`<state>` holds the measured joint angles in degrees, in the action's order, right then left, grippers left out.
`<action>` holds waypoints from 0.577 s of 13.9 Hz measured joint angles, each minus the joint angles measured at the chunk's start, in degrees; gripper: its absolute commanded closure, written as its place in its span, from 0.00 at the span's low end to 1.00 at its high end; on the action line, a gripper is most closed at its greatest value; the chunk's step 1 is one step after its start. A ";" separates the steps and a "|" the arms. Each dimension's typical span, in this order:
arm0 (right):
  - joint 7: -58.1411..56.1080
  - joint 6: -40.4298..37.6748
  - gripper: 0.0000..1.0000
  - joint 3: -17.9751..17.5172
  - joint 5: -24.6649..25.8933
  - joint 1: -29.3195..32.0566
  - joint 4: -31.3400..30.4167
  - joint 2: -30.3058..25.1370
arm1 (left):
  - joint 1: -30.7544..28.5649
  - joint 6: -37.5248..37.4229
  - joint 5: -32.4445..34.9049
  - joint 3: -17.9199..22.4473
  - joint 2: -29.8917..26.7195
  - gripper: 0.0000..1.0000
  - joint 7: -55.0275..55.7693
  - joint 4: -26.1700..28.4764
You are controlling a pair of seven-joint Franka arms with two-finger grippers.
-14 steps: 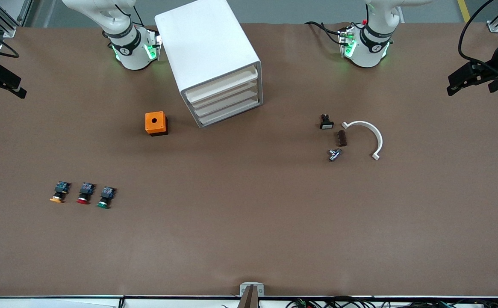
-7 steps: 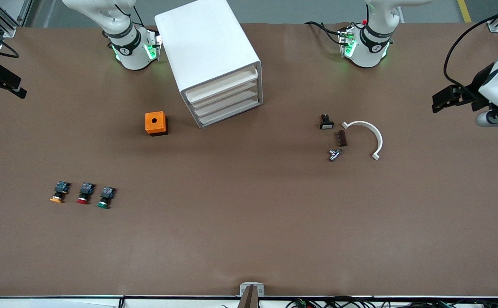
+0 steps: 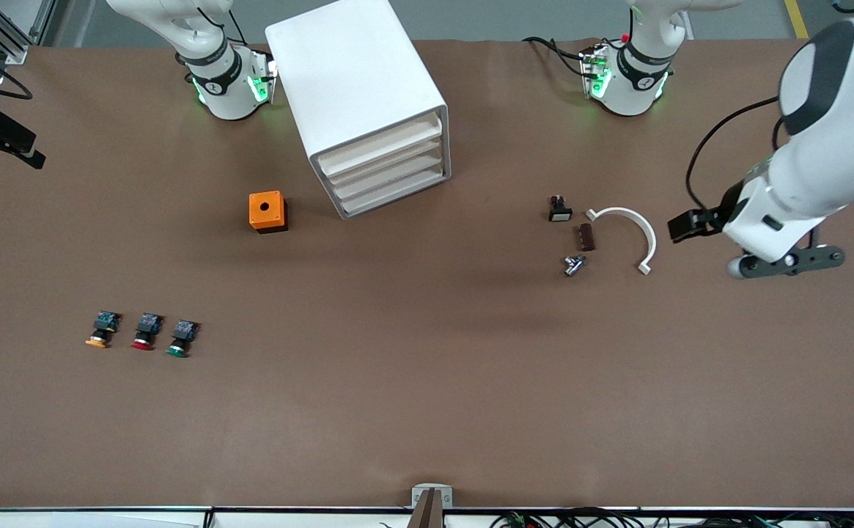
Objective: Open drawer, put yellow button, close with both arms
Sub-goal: 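Move the left gripper from the small parts toward the white cabinet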
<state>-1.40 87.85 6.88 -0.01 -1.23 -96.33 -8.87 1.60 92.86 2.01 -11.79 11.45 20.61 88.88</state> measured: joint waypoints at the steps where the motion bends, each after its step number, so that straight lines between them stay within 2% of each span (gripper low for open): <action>1: 0.00 0.00 0.00 0.01 0.00 0.00 0.00 0.00 | 0.46 1.34 0.00 -0.67 1.50 0.00 2.37 0.04; 8: -0.03 0.01 0.00 0.06 0.00 0.01 0.02 0.00 | 6.04 4.27 -0.03 -1.41 10.79 0.00 19.92 -0.11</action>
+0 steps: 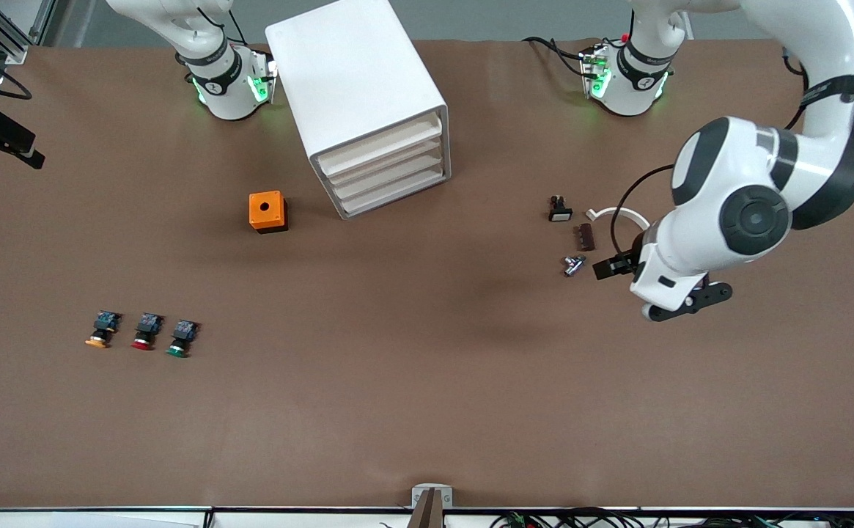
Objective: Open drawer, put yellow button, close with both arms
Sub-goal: 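Move the left gripper from the small parts toward the white cabinet, then grasp the cabinet drawer front with the left gripper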
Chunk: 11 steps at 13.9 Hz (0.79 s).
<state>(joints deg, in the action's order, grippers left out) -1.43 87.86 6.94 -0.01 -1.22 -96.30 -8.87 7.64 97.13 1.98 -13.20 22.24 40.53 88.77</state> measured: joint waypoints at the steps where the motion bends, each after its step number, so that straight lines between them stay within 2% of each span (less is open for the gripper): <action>1: -0.11 0.08 0.00 0.00 0.00 0.00 0.15 0.00 | 1.37 0.12 0.00 -0.04 1.19 0.00 3.98 -0.27; 6: -0.48 0.13 0.00 0.29 0.00 0.32 1.28 0.51 | 9.06 0.57 -0.21 -0.24 7.73 0.00 24.91 -3.19; 11: -1.82 5.59 0.00 0.79 0.08 3.10 1.38 8.21 | 15.79 0.70 -5.13 -0.35 12.56 0.00 41.44 -6.58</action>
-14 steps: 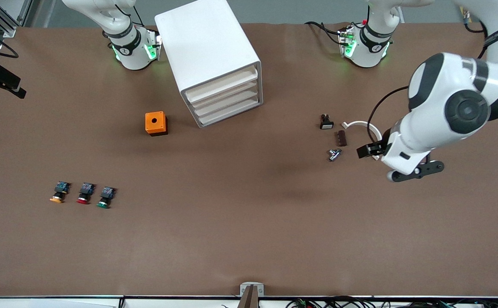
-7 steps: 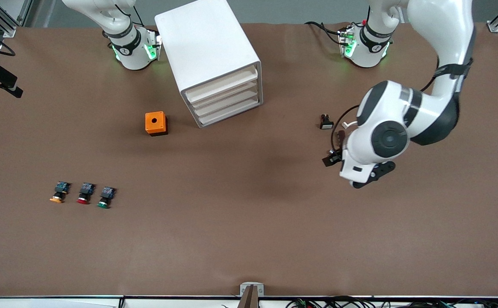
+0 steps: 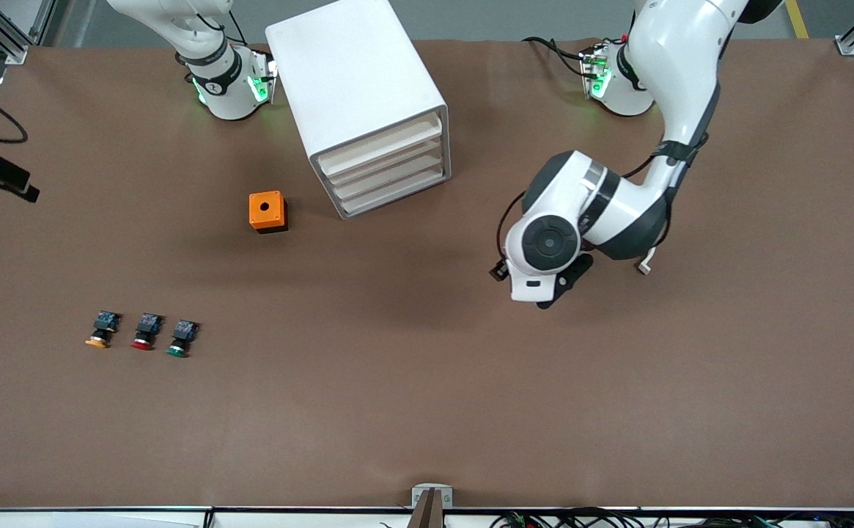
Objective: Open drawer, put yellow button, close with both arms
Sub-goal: 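Grasp the cabinet drawer front with the left gripper, then pull the drawer open with the left gripper while the right gripper grasps the yellow button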
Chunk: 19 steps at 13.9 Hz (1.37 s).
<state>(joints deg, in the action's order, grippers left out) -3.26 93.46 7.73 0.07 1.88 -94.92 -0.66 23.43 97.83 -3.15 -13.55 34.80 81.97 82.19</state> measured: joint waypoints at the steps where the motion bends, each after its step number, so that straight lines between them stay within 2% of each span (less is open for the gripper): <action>1: -1.91 1.54 0.00 0.04 0.01 0.71 0.12 1.26 | 0.90 0.00 -2.27 0.00 0.08 0.00 2.95 -0.18; 5: -9.55 7.54 0.00 0.27 0.07 4.48 0.30 6.81 | 2.51 -0.07 -13.59 0.01 0.39 0.00 20.64 -0.47; 9: -10.31 11.80 0.00 0.42 0.10 8.46 0.53 12.91 | 3.81 -0.07 -23.81 -0.01 2.61 0.00 38.71 -0.49; 13: -10.20 20.07 0.00 0.40 0.05 9.60 -0.18 19.12 | 4.04 -0.06 -35.50 0.03 4.29 0.02 54.66 -0.60; 17: -9.79 28.52 0.00 0.33 -1.33 9.61 -3.04 24.29 | 4.29 -0.09 -45.26 0.02 5.02 0.14 62.45 -0.67; 19: -9.77 34.58 0.00 0.35 -3.09 9.66 -5.94 26.04 | 4.92 -0.11 -49.48 0.01 5.69 0.26 63.89 -0.68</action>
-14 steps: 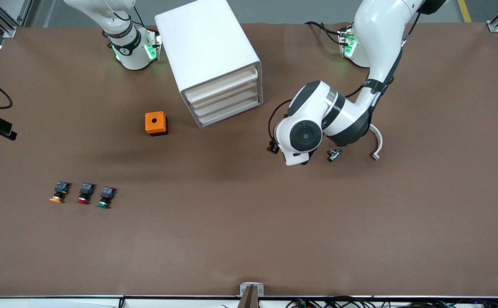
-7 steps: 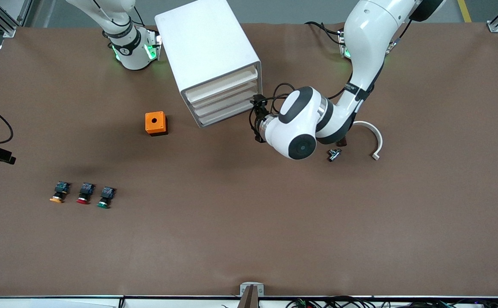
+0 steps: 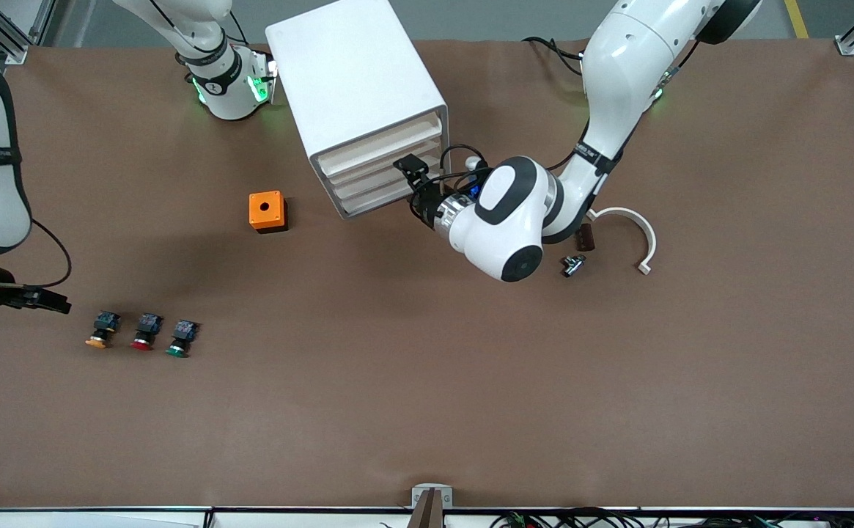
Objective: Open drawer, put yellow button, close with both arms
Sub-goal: 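Pull the drawer open with the left gripper while the right gripper grasps the yellow button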
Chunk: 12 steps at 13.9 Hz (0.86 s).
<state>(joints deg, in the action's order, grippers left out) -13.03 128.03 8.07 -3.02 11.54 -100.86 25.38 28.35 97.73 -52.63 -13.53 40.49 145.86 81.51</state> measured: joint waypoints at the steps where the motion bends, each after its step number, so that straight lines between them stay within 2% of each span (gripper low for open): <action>1: 0.01 4.18 0.00 0.02 -0.44 0.06 -1.98 0.81 | 0.45 -0.04 -0.89 -0.01 0.35 0.27 0.26 -0.01; 3: 0.09 11.35 0.00 0.02 -0.58 0.16 -5.75 2.70 | 1.60 -0.05 -2.36 -0.01 1.02 0.32 0.51 -0.01; 7: 0.16 15.03 0.00 -0.20 -2.44 0.19 -7.03 6.07 | 4.36 -0.09 -4.96 -0.03 2.82 0.40 0.57 -0.01; 8: 0.16 15.59 0.00 -0.32 -2.48 0.19 -7.03 6.75 | 4.99 -0.09 -5.03 -0.04 3.16 0.47 0.57 -0.02; 10: 0.16 16.52 0.00 -0.57 -2.49 0.12 -7.02 7.66 | 5.78 -0.09 -5.05 -0.03 3.68 0.78 0.57 -0.03; 12: 0.16 16.81 0.00 -0.80 -2.58 0.01 -6.75 8.27 | 5.92 -0.09 -5.05 0.03 3.78 0.96 0.57 -0.12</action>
<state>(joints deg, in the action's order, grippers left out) -12.87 144.84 7.27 -5.60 11.55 -107.61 33.65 34.27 97.64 -57.68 -13.51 44.26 146.43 81.39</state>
